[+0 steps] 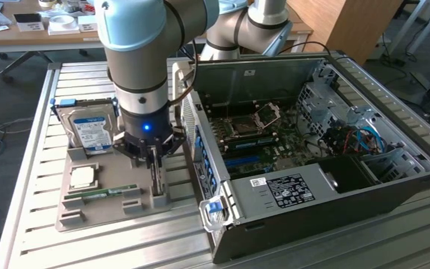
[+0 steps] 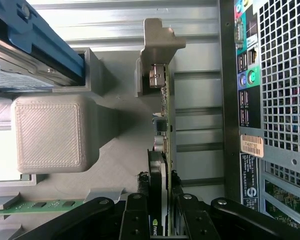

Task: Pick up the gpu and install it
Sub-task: 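Pick up the gpu and move the gpu toward the slot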

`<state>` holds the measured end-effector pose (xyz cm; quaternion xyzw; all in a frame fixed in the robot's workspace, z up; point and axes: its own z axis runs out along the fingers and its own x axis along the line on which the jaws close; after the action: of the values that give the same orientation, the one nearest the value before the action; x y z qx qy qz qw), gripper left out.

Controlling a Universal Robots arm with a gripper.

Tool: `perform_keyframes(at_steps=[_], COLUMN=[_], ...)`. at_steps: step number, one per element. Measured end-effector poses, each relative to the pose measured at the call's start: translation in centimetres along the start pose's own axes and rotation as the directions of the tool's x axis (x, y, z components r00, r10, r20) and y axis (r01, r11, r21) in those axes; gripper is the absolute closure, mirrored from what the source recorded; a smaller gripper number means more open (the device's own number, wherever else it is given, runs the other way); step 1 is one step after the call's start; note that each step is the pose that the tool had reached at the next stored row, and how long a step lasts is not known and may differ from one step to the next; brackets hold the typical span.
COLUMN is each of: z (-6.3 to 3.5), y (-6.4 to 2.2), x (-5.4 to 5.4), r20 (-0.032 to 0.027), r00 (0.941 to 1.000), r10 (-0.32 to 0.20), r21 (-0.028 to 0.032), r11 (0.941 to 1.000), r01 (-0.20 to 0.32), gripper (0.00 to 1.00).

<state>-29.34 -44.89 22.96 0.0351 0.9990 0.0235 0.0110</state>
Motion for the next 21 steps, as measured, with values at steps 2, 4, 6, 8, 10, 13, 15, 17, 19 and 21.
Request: perform_keyframes(at_steps=[2, 4, 6, 8, 10, 13, 15, 17, 19, 21], z=[-0.13, -0.31, -0.53, -0.73, -1.01, -1.54, -1.94, -2.34, -2.83, -3.32], y=[0.01, 0.02, 0.03, 0.04, 0.05, 0.07, 0.09, 0.11, 0.14, 0.16], x=[0.0, 0.0, 0.0, 0.0, 0.0, 0.0, 0.0, 0.0, -0.1, -0.1], r20=[0.0, 0.0, 0.0, 0.0001, 0.0, 0.0, 0.0001, 0.0001, 0.0001, 0.0001], r00=[1.0, 1.0, 1.0, 1.0, 1.0, 1.0, 1.0, 1.0, 1.0, 1.0], r10=[0.0, 0.0, 0.0, 0.0, 0.0, 0.0, 0.0, 0.0, 0.0, 0.0], r21=[0.0, -0.0001, 0.0, -0.0001, 0.0, 0.0, -0.0001, -0.0001, 0.0001, 0.0], r11=[1.0, 1.0, 1.0, 1.0, 1.0, 1.0, 1.0, 1.0, 1.0, 1.0], r01=[0.0, 0.0, 0.0, 0.0, 0.0, 0.0, 0.0, 0.0, 0.0, 0.0], gripper=[0.73, 0.73, 0.73, 0.73, 0.73, 0.73, 0.73, 0.73, 0.73, 0.73])
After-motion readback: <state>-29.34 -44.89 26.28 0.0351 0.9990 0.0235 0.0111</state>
